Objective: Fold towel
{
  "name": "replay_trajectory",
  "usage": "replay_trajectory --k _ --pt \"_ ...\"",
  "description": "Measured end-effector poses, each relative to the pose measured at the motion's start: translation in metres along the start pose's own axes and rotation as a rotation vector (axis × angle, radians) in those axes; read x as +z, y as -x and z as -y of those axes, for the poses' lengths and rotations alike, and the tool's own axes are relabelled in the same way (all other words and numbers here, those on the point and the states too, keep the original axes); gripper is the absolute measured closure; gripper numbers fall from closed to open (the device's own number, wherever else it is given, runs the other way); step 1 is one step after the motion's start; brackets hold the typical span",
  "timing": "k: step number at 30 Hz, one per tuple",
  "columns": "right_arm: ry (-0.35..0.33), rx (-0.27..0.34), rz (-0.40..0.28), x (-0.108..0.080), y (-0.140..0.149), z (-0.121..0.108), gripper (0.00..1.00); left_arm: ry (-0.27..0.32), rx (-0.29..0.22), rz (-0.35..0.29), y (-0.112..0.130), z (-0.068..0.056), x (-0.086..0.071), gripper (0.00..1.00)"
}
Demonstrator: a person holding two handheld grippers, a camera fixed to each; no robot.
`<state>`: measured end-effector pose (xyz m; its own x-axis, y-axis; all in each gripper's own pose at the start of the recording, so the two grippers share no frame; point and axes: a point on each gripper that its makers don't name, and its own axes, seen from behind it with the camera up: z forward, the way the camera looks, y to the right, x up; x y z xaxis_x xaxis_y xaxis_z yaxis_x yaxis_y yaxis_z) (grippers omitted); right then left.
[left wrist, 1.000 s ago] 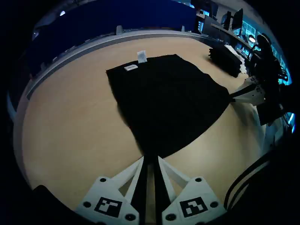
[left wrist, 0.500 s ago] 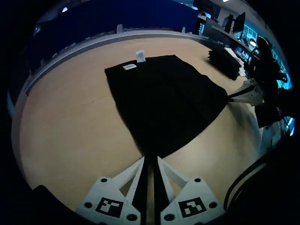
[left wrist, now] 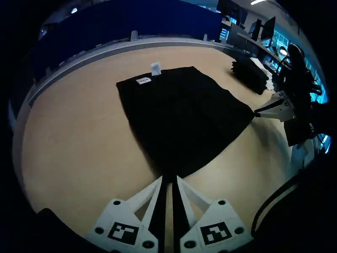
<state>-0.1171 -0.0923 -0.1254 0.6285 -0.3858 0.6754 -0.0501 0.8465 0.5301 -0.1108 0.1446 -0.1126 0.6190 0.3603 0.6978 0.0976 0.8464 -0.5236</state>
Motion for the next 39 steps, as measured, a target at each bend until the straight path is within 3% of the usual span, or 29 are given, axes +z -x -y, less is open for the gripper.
replay_trajectory --k 3,5,9,11,17,33,39 --pt "0.009 -0.026 0.009 0.000 0.003 -0.001 0.97 0.001 0.001 0.002 0.002 -0.001 0.002 0.91" --pt "0.024 -0.042 0.015 0.000 0.004 -0.002 0.91 0.002 0.004 0.003 0.002 -0.002 0.002 0.91" --pt "0.044 -0.057 0.021 0.000 0.006 -0.005 0.60 0.004 0.009 0.005 0.004 -0.003 0.004 0.91" --pt "0.050 -0.057 0.023 0.001 0.007 -0.007 0.51 0.003 0.010 0.006 0.005 -0.003 0.004 0.91" --pt "0.048 -0.036 0.022 0.006 0.006 -0.010 0.52 0.003 0.013 0.009 0.006 -0.004 0.005 0.91" --pt "-0.008 0.030 0.023 0.014 0.004 -0.004 0.88 0.003 0.016 0.015 0.010 -0.002 0.008 0.91" --pt "-0.007 0.020 0.009 0.009 -0.004 -0.005 0.89 0.003 0.016 0.012 0.009 -0.002 0.007 0.91"
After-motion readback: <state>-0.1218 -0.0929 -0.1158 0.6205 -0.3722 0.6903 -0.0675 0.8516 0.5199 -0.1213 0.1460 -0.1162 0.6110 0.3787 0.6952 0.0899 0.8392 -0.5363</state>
